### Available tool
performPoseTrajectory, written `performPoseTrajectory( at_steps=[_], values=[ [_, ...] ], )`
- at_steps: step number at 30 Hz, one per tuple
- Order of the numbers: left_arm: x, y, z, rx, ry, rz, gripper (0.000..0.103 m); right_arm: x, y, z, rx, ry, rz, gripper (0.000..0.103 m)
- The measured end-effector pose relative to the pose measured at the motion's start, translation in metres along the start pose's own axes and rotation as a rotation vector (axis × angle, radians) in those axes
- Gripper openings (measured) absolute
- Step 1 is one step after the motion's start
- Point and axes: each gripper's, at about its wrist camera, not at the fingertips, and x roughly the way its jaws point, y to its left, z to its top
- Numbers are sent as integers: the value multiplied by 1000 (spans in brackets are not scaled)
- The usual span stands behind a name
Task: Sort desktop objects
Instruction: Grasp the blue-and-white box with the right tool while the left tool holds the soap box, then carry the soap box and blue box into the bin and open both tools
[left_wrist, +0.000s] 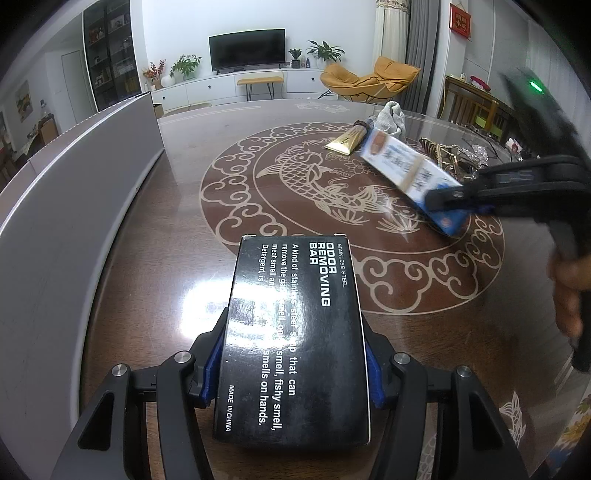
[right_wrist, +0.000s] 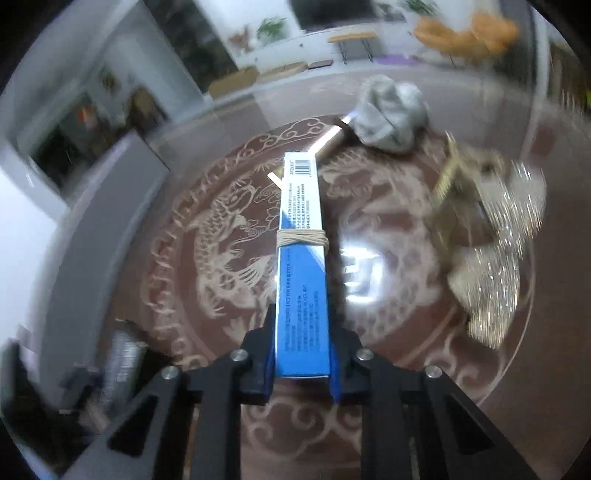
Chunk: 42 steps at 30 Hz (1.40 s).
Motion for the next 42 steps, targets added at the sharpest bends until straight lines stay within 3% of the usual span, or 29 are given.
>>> performPoseTrajectory(
  at_steps=[4,6,7,9,11,14,17,20,22,23,24,25,27,33,38,42],
  values=[
    [0,0,0,-2,-1,-2,59,-31,-54,-42,271,-3,341,23],
    [0,0,0,-2,-1,-2,59,-51,-74,-67,303,-11,374,27],
    [0,0,0,-2,-1,-3,59,-59,-83,-77,310,-17,350,29],
    [0,0,0,-2,-1,-3,59,-75,-104,-95,311,-33,249,47],
    [0,1,0,-2,-1,-3,59,-86,-109,-94,265,-63,157,53],
    [1,1,0,-2,-1,-3,59,-95,-79,-79,31,-33,-28,65],
    [0,1,0,-1,-1,-3,59,-76,-35,-68,-208,14,-130,86],
    [0,1,0,-3,-1,-4,59,-43,2,-68,-390,88,-235,86],
    [1,0,0,0,-1,-2,58,-31,7,-71,-442,139,-250,80],
    [1,0,0,3,0,-1,58,-34,4,-70,-435,128,-232,69],
    [1,0,1,9,3,-1,58,-37,2,-72,-427,124,-242,49],
    [1,0,1,11,3,-6,58,-40,1,-70,-410,126,-238,45],
    [-1,0,0,9,9,-20,58,-56,-5,-66,-344,115,-191,45],
    [-28,-12,-1,33,-30,-36,58,-97,12,-59,-299,65,-154,45],
    [-63,-9,10,13,-85,-50,58,-112,55,-36,-341,24,-130,45],
    [-98,14,17,-26,-138,-58,58,-109,102,-20,-398,-1,-98,45]
  ],
)
